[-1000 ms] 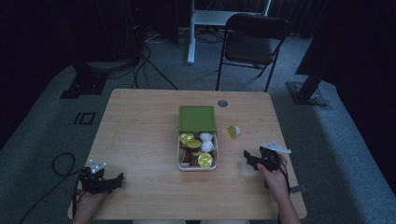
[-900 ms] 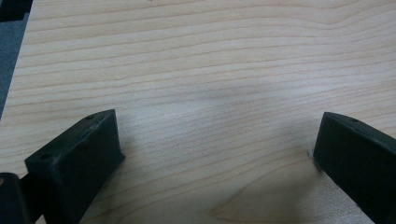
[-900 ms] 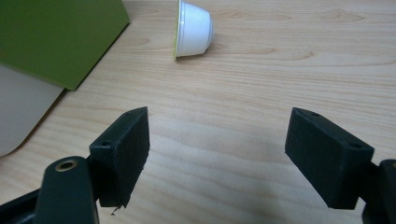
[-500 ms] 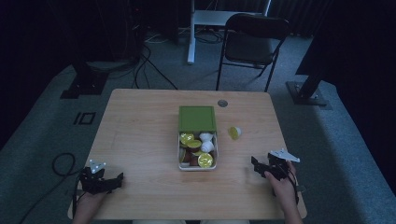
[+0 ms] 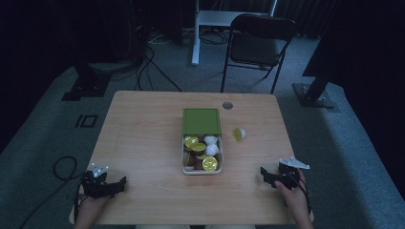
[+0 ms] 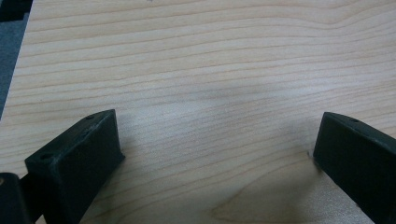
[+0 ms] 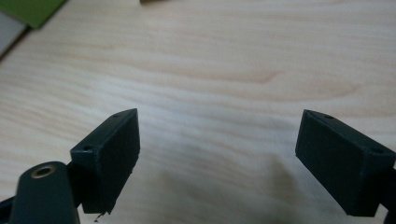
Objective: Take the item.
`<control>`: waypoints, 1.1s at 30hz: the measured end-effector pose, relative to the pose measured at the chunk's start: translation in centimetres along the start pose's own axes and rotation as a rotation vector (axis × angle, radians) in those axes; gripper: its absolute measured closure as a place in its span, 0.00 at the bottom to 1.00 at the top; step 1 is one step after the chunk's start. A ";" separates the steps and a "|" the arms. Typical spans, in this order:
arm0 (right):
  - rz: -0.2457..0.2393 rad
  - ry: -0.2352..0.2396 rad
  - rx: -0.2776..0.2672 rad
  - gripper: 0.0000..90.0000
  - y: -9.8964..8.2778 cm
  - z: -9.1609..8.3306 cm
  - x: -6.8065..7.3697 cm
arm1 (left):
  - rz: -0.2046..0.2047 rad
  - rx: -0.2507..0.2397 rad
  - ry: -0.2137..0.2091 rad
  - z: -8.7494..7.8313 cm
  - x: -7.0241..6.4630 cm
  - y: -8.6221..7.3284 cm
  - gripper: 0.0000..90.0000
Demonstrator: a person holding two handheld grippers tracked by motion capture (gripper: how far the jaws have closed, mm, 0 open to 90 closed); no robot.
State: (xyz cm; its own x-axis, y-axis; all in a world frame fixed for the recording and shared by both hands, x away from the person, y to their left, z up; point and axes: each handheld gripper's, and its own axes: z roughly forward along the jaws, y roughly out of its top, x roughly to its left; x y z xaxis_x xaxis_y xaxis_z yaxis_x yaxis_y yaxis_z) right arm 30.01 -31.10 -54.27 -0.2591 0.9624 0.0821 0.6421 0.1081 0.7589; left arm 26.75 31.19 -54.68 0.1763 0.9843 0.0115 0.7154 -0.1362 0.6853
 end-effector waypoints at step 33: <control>-0.046 -0.049 0.056 0.14 -0.8 0.2 -0.4 | 0.000 0.000 0.000 0.0 0.0 0.0 0.01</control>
State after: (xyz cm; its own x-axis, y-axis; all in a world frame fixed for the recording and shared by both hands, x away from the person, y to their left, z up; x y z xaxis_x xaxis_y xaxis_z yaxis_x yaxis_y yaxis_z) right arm 29.75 -31.50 -55.09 -0.2544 0.9670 0.0149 0.6700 0.1650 0.7238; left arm 26.75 31.19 -54.68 0.1764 0.9842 0.0115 0.7156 -0.1363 0.6851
